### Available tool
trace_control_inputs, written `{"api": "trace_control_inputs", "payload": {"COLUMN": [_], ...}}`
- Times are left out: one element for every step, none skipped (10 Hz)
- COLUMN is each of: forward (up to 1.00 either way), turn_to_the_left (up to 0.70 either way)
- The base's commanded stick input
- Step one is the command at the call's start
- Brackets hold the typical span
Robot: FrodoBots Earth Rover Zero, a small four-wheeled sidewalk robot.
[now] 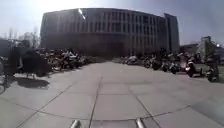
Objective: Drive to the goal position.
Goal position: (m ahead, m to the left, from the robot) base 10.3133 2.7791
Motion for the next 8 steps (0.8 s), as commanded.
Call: {"api": "trace_control_inputs", "payload": {"forward": [1.00, 1.00, 1.00, 1.00, 1.00, 1.00, 1.00, 1.00], "turn_to_the_left": [0.00, 0.00, 0.00, 0.00, 0.00, 0.00, 0.00, 0.00]}}
